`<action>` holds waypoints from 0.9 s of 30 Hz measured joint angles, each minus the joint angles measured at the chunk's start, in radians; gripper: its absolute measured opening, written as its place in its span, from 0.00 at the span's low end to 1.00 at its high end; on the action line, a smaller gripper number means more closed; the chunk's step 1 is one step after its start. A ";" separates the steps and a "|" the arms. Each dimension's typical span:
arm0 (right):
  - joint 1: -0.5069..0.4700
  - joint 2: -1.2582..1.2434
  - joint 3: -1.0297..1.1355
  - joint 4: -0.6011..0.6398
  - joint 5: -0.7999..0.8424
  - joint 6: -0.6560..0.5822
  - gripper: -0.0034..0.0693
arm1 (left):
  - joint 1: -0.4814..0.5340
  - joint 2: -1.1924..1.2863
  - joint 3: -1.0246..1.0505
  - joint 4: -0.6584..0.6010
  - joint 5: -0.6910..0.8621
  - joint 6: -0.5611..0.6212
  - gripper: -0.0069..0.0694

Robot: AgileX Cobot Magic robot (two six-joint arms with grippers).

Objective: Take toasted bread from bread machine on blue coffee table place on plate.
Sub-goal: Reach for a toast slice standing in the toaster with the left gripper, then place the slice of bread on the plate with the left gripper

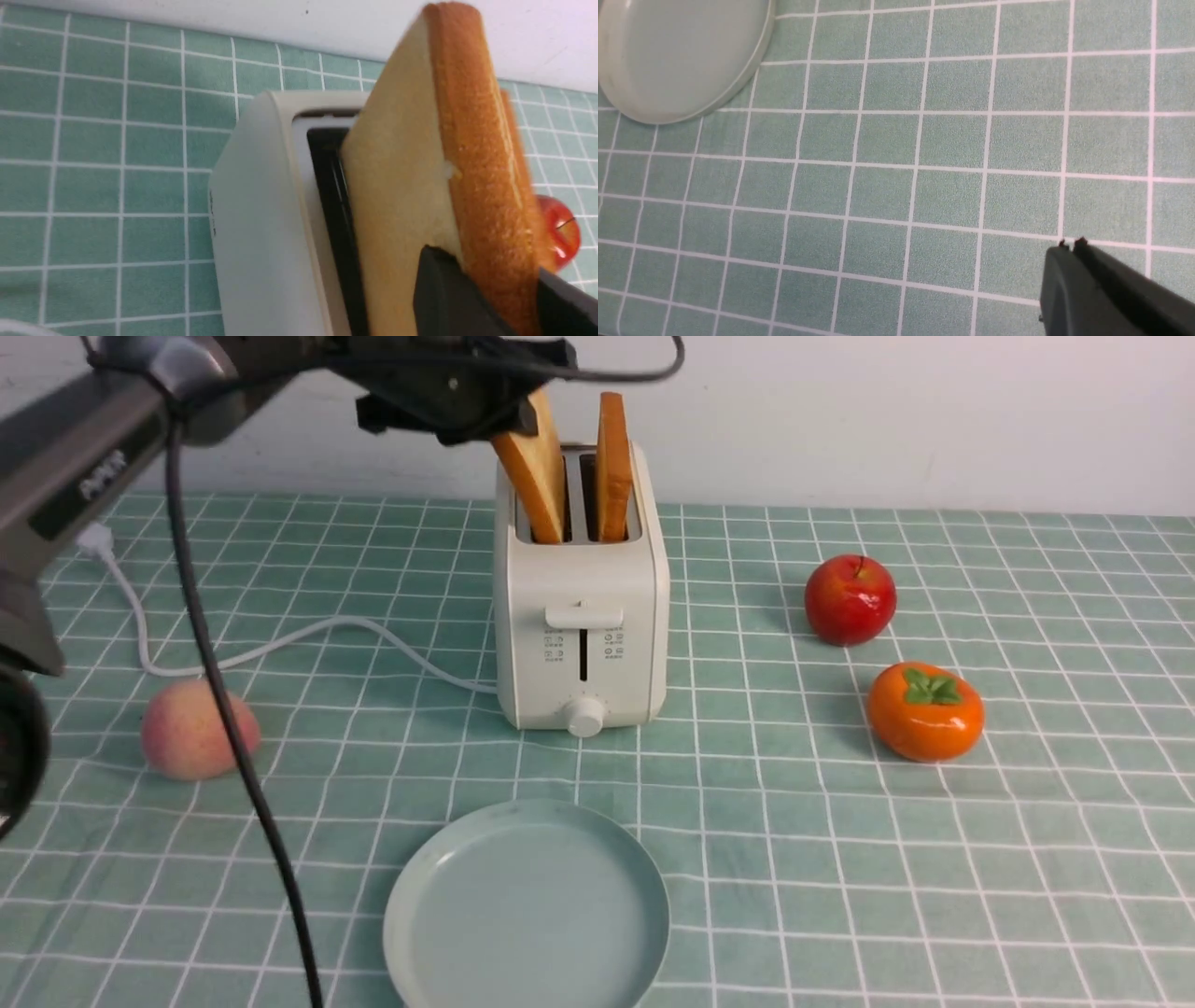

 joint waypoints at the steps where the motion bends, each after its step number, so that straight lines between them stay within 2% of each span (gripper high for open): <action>1: 0.000 0.000 0.000 0.001 0.000 0.000 0.05 | 0.000 -0.007 0.000 0.000 0.000 0.000 0.21; 8: 0.000 0.000 0.000 0.053 -0.087 0.000 0.05 | 0.000 -0.253 -0.010 0.078 0.314 0.004 0.21; 11: 0.000 0.000 0.000 0.063 -0.127 0.000 0.05 | 0.001 -0.293 0.005 0.065 0.404 0.013 0.21; 14: 0.000 0.000 0.000 0.073 -0.166 0.000 0.05 | -0.012 -0.352 0.158 -0.026 0.461 0.063 0.21; 18: 0.000 0.000 0.000 0.075 -0.168 0.000 0.06 | -0.042 -0.390 0.394 -0.116 0.405 0.112 0.21; 19: 0.000 0.000 0.000 0.076 -0.167 0.000 0.06 | -0.059 -0.404 0.535 -0.153 0.334 0.135 0.21; 21: 0.000 0.000 0.000 0.078 -0.164 0.000 0.06 | -0.075 -0.409 0.633 -0.182 0.279 0.150 0.21; 22: 0.000 0.000 0.000 0.083 -0.158 0.000 0.07 | -0.086 -0.409 0.757 -0.222 0.202 0.170 0.21; 27: 0.000 0.000 0.000 0.094 -0.148 0.000 0.07 | -0.088 -0.392 0.941 -0.329 0.086 0.211 0.21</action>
